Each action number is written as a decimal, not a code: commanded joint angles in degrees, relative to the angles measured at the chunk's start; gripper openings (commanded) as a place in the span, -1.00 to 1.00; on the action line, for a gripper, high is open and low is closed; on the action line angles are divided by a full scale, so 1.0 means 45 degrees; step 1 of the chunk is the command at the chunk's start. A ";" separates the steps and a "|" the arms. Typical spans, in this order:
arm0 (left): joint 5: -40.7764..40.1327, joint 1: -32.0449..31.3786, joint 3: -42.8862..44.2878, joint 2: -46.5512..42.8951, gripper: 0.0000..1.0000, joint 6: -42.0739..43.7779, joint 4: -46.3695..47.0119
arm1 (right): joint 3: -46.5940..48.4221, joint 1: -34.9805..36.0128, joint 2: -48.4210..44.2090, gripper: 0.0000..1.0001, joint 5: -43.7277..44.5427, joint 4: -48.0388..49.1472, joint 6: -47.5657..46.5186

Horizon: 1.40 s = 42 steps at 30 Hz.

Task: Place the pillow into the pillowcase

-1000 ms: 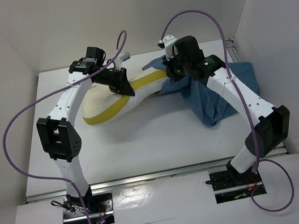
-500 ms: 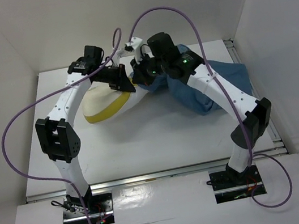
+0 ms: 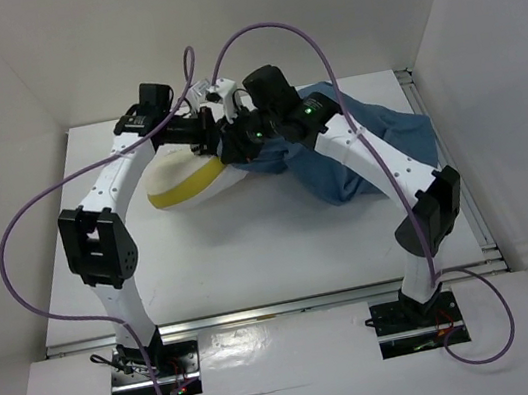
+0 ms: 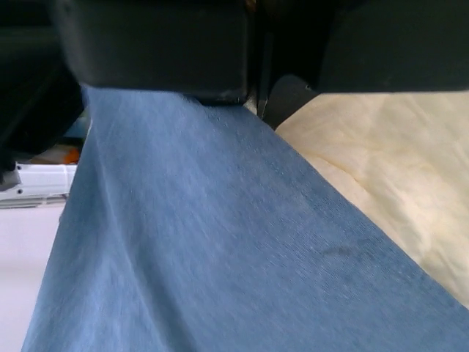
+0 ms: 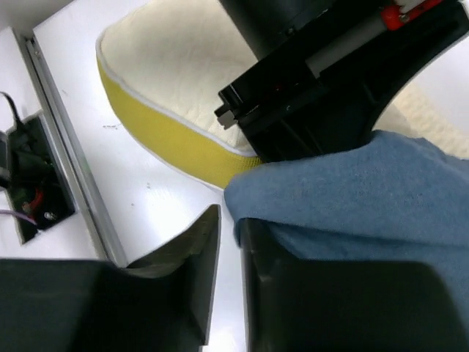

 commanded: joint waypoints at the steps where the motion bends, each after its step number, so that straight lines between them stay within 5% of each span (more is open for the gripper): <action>1: 0.1430 0.0376 -0.0624 -0.0970 -1.00 -0.1361 0.2310 | 0.0006 0.0576 -0.1025 -0.20 0.0936 0.0889 0.0103; 5: 0.1936 0.1021 -0.1676 -0.1089 -1.00 -0.2181 0.3052 | -0.1357 0.0576 -0.2472 0.30 0.2759 0.2393 -0.0188; 12: 0.2934 0.1744 -0.3653 -0.1929 -1.00 -0.5500 0.7443 | -0.2727 0.0576 -0.3861 0.13 0.2703 0.2241 -0.0463; 22: 0.4633 0.1628 -0.1231 -0.0796 -1.00 -0.9507 1.1511 | -0.6806 0.0809 -0.4644 -0.19 0.2876 0.3000 -0.0426; 26: 0.5041 0.1628 -0.1348 -0.0796 -1.00 -0.9820 1.2154 | -0.7708 0.0811 -0.4117 -0.05 0.4515 0.4345 0.0043; 31: 0.5180 0.1510 -0.1348 -0.1029 -1.00 -0.8554 1.0386 | -0.7827 0.0811 -0.3316 0.05 0.7076 0.6418 -0.0072; 42: 0.4926 0.1628 -0.1094 -0.1323 -1.00 -0.5836 0.7332 | -0.6773 -0.0342 -0.3783 0.02 0.7645 0.7668 -0.1792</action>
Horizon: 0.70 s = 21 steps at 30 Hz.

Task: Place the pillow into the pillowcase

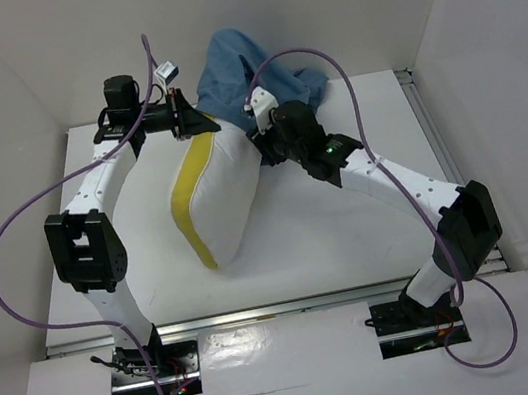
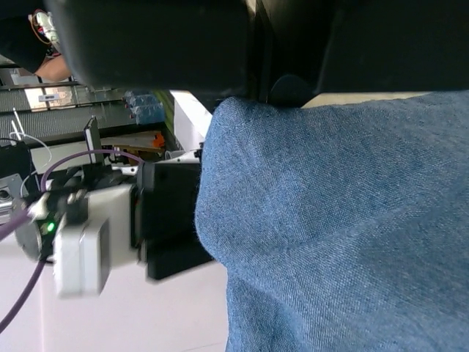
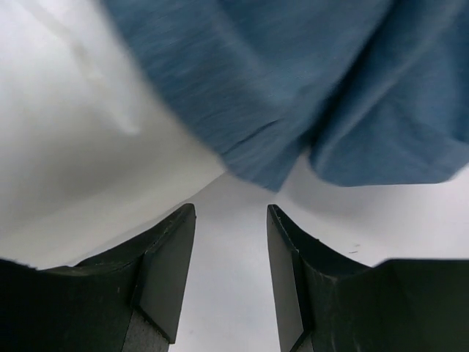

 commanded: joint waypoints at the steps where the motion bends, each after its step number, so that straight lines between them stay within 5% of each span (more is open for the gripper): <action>1: 0.0671 0.0054 0.0940 -0.0556 -1.00 0.0983 -0.0042 | 0.0639 -0.0157 -0.0365 0.02 0.0717 0.1646 -0.0698; 17: 0.0554 -0.0063 0.1078 -0.0575 -1.00 0.1902 -0.1272 | 0.3021 -0.0782 0.2371 0.10 -0.1115 0.1999 -0.0016; 18: 0.0399 -0.0063 0.1078 -0.0575 -1.00 0.1902 -0.1272 | 0.3177 -0.0782 0.2372 0.05 -0.1349 0.1864 -0.0016; 21: 0.0107 -0.0181 0.1078 -0.0575 -1.00 0.2408 -0.1797 | 0.3178 -0.0899 0.2509 -0.59 -0.2014 0.1862 -0.0133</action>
